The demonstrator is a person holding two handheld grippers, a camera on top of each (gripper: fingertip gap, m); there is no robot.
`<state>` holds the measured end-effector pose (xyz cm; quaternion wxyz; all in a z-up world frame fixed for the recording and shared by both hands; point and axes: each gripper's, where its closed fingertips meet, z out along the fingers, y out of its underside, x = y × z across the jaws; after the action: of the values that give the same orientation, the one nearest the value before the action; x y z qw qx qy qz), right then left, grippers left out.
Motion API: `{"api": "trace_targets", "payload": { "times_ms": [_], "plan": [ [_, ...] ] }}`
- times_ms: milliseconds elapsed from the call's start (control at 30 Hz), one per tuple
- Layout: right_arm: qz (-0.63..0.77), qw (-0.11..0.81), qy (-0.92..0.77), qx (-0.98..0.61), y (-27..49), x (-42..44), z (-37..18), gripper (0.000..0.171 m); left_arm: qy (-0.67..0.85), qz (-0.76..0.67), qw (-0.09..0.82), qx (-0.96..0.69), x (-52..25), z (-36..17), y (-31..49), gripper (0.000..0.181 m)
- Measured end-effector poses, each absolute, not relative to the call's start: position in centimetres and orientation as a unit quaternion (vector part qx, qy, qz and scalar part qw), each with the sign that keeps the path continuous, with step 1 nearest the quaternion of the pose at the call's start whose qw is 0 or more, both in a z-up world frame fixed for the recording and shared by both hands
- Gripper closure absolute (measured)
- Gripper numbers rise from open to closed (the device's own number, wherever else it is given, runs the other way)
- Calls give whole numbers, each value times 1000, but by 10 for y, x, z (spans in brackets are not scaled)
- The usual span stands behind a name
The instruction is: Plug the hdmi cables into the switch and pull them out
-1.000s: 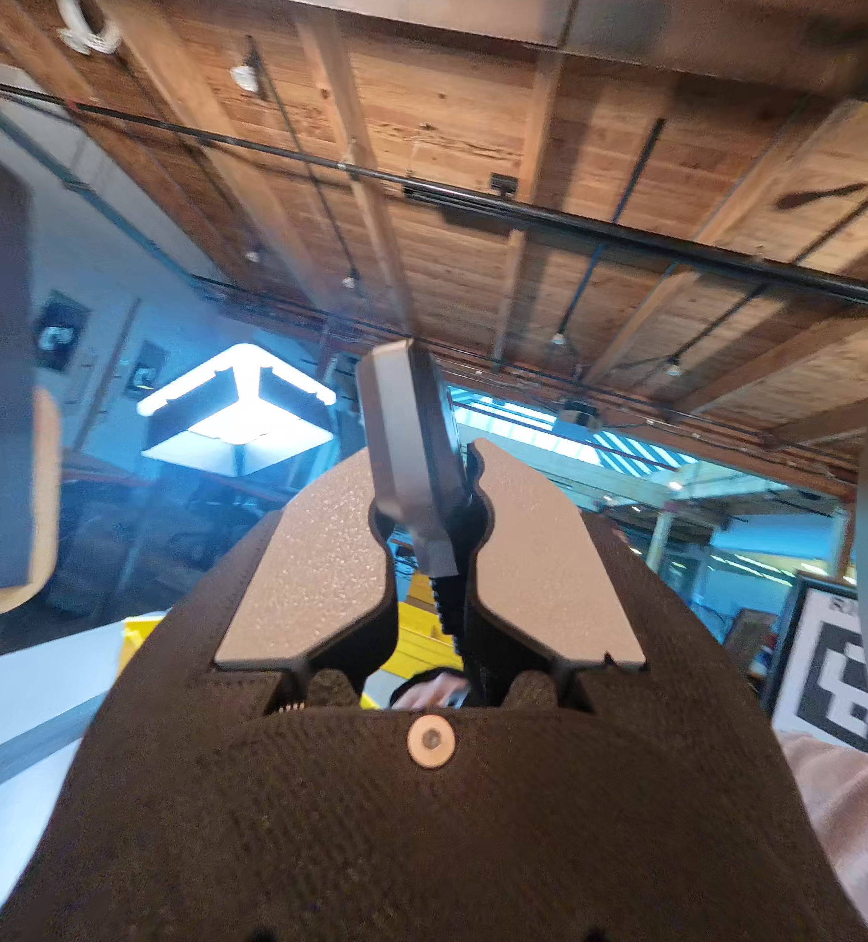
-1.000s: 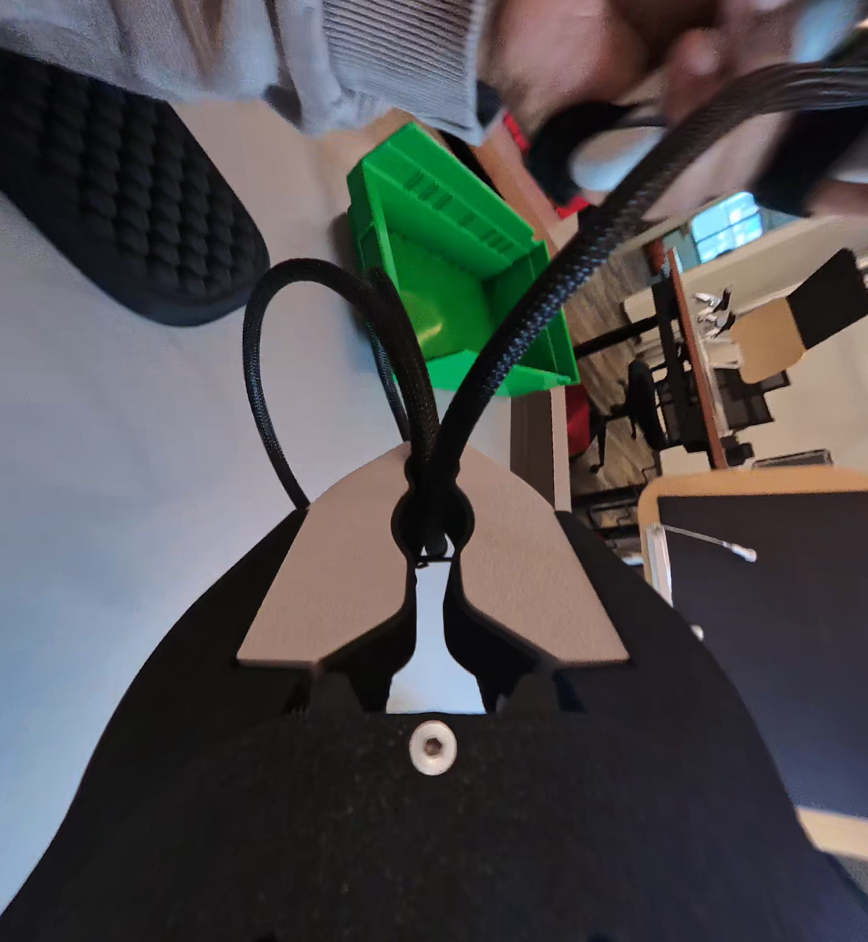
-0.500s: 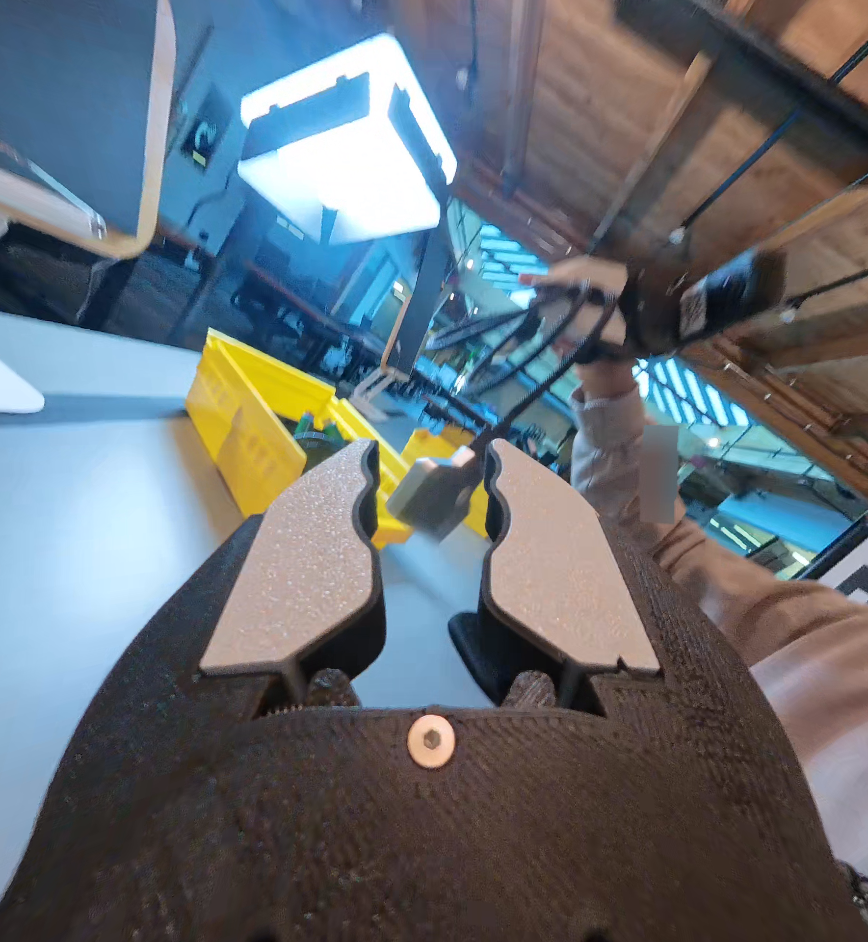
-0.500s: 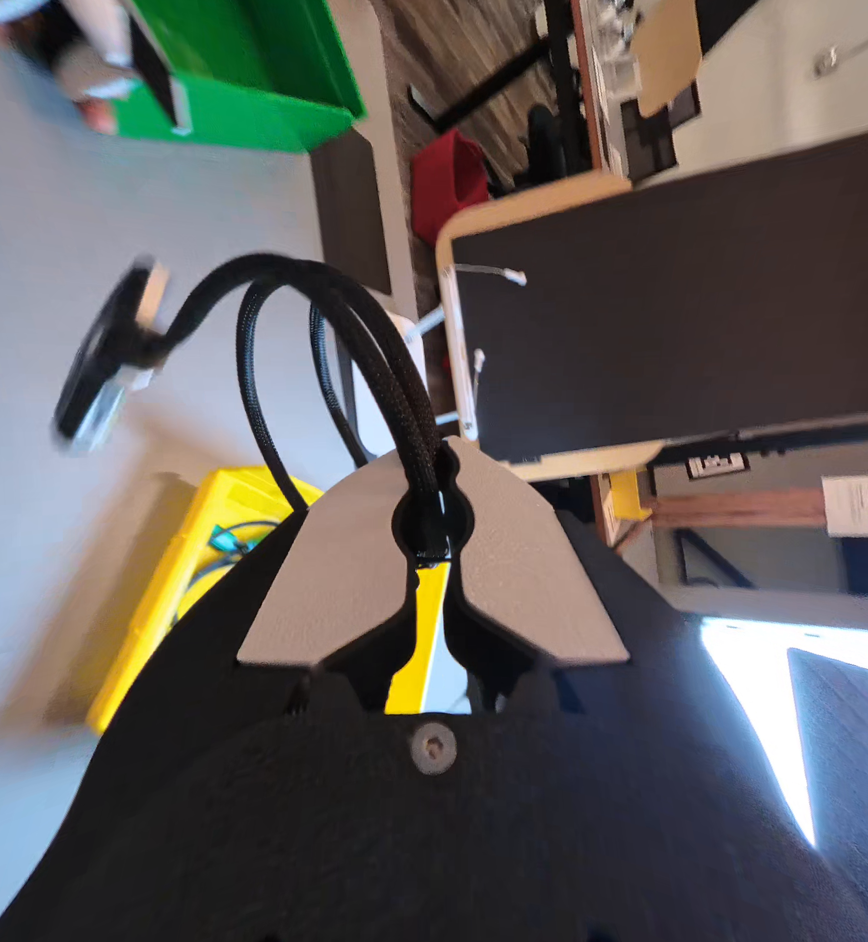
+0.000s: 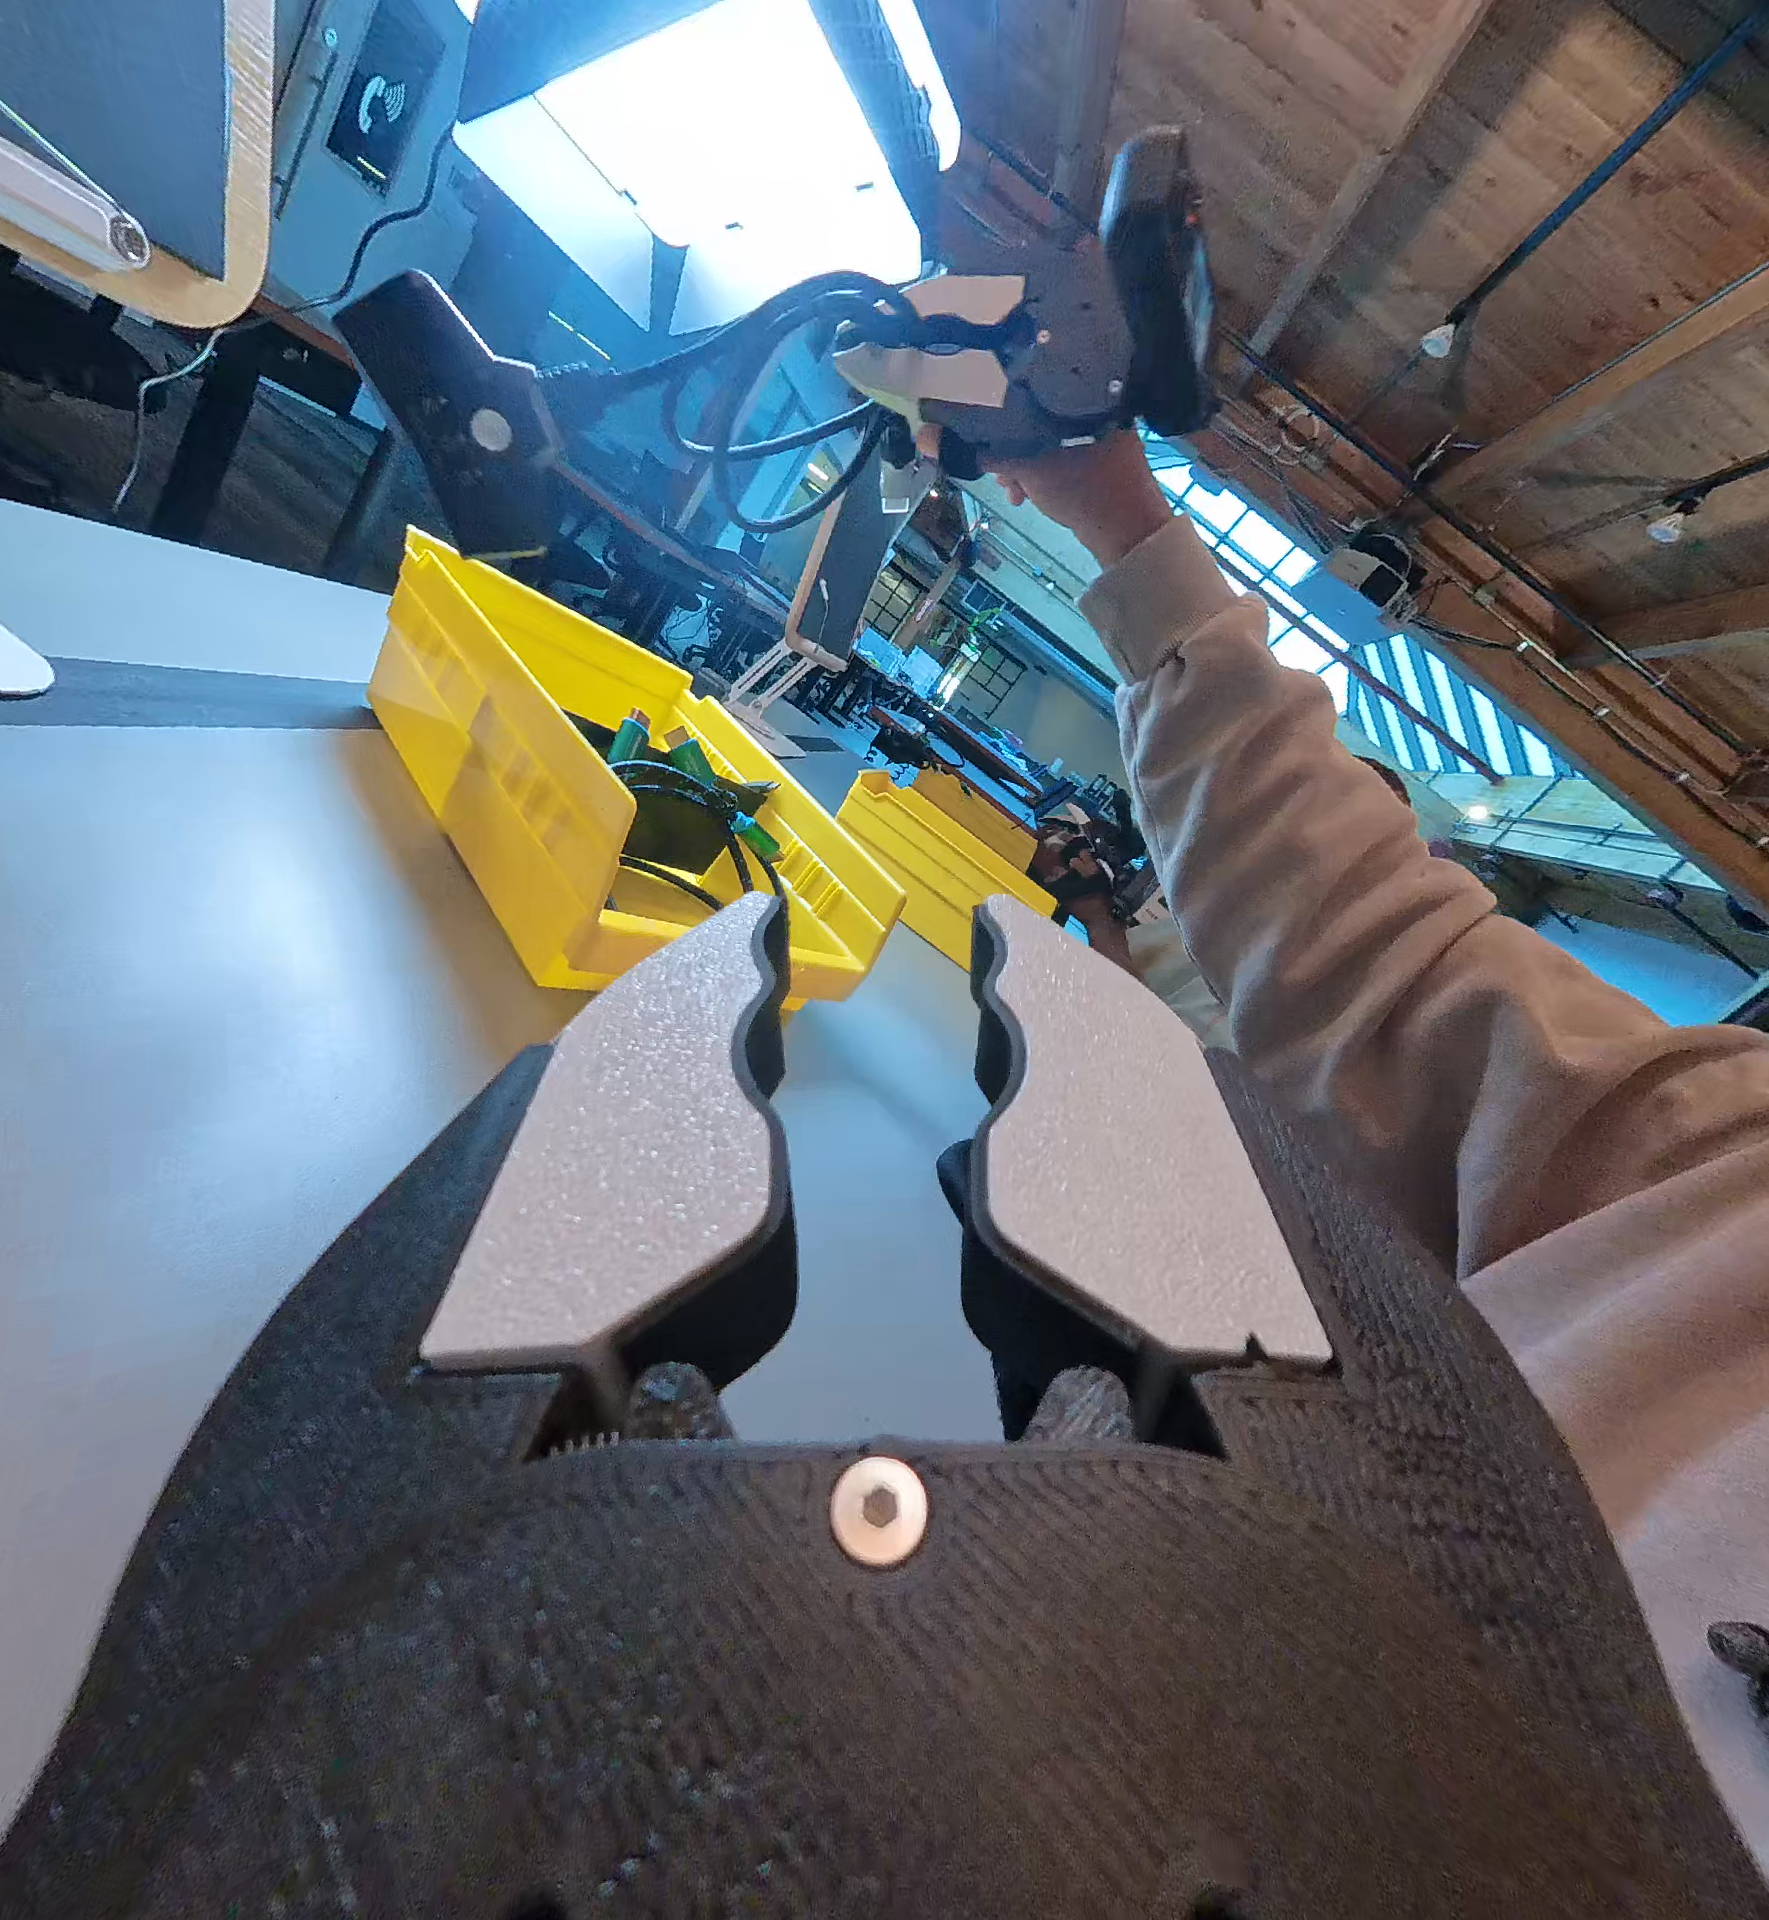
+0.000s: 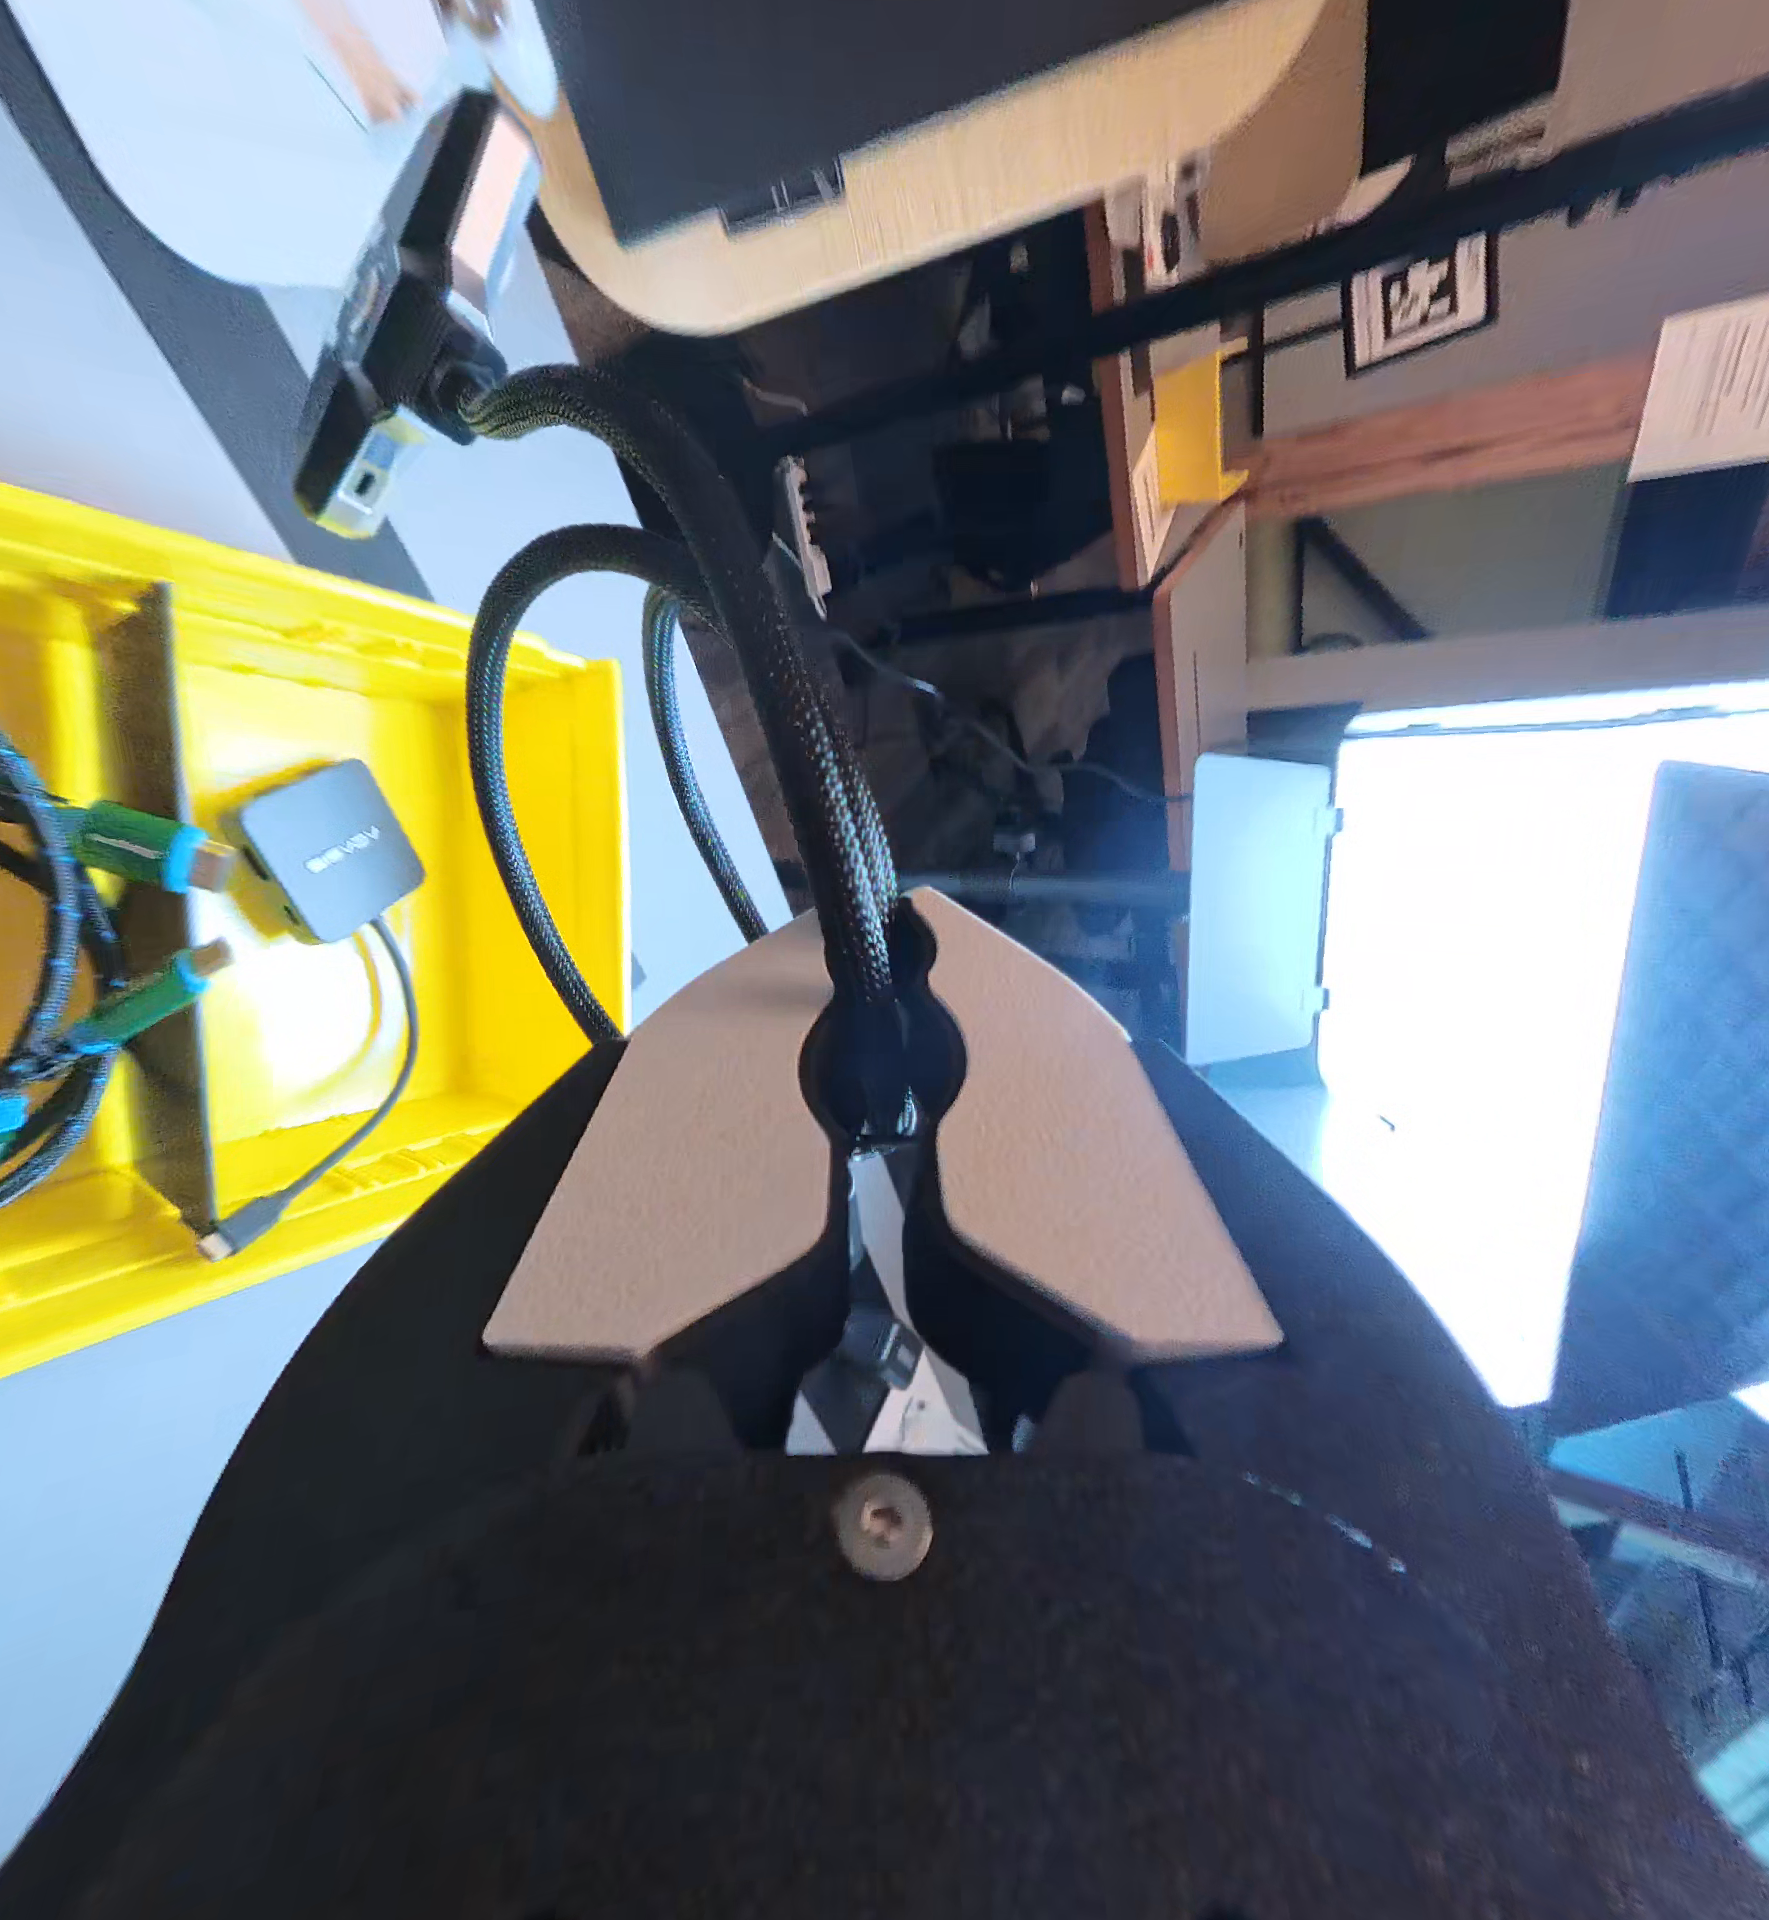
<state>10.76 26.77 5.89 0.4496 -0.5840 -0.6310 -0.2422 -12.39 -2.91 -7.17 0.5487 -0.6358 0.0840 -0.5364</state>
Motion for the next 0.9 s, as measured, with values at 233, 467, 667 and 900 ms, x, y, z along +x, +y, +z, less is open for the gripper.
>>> {"api": "trace_targets", "payload": {
  "times_ms": [233, 467, 667, 900],
  "plan": [
    [-269, 432, -577, -639, 303, 149, 38, 166, 70, -537, 551, -635, -135, -77, -28, 150],
    [-273, 388, -599, -645, 307, 154, -19, 166, 82, -539, 546, -636, -127, -77, -30, 151],
    [-190, 402, -592, -672, 312, 123, -70, 166, 86, -525, 552, -642, -128, -80, -30, 151],
    [-104, 341, -560, -748, 315, 120, -143, 153, 89, -519, 553, -645, -130, -84, -30, 152]
  ]
}}
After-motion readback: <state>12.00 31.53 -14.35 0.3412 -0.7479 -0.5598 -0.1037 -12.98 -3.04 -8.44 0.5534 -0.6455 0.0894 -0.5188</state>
